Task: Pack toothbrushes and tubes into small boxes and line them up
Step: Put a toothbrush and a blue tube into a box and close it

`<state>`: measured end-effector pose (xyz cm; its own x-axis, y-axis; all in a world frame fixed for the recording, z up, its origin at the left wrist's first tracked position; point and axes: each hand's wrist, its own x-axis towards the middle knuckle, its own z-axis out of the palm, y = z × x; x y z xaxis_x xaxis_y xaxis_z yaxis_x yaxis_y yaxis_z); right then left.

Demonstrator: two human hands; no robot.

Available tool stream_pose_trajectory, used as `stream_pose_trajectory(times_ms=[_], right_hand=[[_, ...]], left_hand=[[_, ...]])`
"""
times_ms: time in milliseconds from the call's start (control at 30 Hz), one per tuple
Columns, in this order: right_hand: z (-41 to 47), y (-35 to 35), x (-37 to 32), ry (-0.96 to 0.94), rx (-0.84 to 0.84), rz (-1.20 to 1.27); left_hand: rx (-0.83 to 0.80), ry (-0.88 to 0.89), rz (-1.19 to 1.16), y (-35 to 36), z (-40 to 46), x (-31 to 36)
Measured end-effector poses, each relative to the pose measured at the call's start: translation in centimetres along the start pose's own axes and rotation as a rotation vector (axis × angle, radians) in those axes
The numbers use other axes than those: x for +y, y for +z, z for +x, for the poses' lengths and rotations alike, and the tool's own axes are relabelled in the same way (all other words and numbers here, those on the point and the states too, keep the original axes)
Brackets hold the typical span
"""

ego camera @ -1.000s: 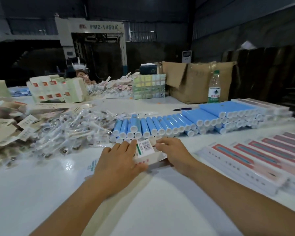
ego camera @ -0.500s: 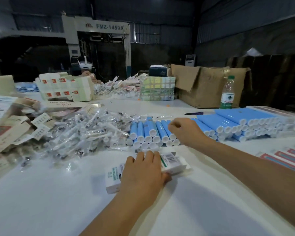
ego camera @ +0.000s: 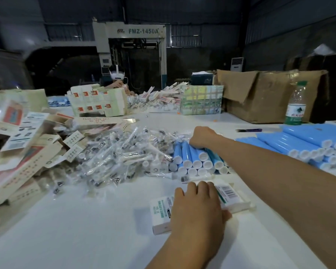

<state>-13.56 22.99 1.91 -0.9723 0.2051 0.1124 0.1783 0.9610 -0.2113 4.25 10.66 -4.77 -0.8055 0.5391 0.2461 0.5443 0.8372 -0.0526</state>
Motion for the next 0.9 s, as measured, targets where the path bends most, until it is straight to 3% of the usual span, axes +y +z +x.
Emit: stream_pose_trajectory(times_ms=[100,233,433,567,733,900], right_hand=[[-0.7,-0.8,1.0,0.032,0.044,0.22],[-4.1,-2.8,3.8,0.094,0.112,0.77],[-12.5,-2.7,10.4,0.163,0.423,1.358],[-15.8,-1.0,12.9,0.238,0.522,1.429],[-17.2,0.2,11.7,0.192,0.484,1.459],[-18.5,1.7,10.2,0.127,0.389,1.209]], left_hand=[[0.038,0.0,-0.011,0.2,-0.2,-0.2],[0.042,-0.009,0.029,0.5,0.0,-0.5],[0.127,-0.054,0.035,0.3,-0.1,-0.6],[0.18,-0.094,0.018,-0.1,0.0,-0.3],[0.172,-0.123,0.036,-0.3,-0.5,0.3],[0.176,-0.144,0.035,-0.5,-0.8,0.7]])
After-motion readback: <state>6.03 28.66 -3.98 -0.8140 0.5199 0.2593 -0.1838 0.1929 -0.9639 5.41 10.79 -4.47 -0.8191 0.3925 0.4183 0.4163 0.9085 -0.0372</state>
